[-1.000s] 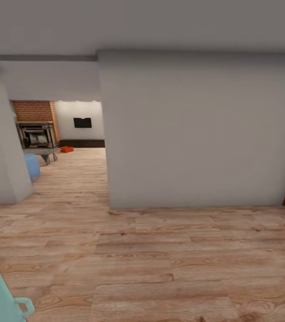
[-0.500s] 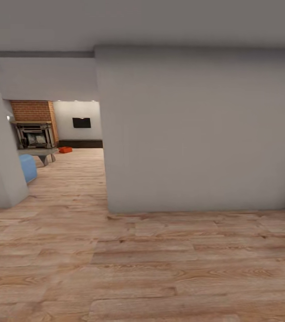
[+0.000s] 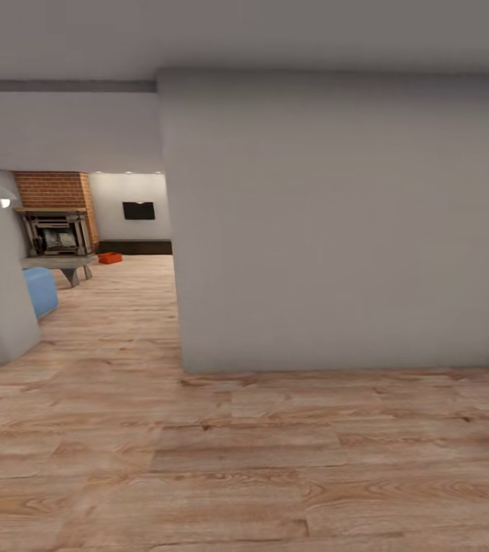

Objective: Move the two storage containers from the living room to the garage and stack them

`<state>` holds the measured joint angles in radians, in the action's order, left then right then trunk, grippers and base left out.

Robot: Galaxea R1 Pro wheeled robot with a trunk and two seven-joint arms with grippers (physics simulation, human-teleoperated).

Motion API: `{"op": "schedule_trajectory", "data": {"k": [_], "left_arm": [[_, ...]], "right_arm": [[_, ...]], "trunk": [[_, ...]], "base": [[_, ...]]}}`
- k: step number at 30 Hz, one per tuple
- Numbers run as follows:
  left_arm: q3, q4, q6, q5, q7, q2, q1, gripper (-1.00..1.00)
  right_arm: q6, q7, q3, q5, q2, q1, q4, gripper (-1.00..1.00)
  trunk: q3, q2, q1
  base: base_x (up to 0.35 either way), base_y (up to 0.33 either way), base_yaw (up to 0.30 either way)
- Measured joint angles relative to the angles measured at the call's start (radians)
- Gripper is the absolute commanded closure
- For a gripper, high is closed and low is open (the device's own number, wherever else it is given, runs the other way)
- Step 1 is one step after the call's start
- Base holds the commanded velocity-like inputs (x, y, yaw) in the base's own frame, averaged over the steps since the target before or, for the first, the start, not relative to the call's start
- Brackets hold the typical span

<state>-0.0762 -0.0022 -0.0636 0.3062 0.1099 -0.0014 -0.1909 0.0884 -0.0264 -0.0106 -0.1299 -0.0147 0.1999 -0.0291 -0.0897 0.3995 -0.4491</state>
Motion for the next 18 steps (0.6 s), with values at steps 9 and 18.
{"op": "schedule_trajectory", "data": {"k": [9, 18], "left_arm": [[0.0, 0.0, -0.002, 0.0, 0.0, 0.0, 0.0, -1.0], [0.001, 0.0, -0.005, 0.0, 0.0, 0.0, 0.001, -1.0]], "right_arm": [[-0.001, 0.0, 0.0, 0.001, 0.001, 0.0, 0.0, -1.0], [-0.003, 0.0, -0.004, 0.0, 0.003, 0.0, 0.0, -1.0]], "trunk": [[0.0, 0.0, 0.0], [0.0, 0.0, 0.0]], "base": [[0.323, 0.0, 0.0], [0.323, 0.0, 0.0]]}}
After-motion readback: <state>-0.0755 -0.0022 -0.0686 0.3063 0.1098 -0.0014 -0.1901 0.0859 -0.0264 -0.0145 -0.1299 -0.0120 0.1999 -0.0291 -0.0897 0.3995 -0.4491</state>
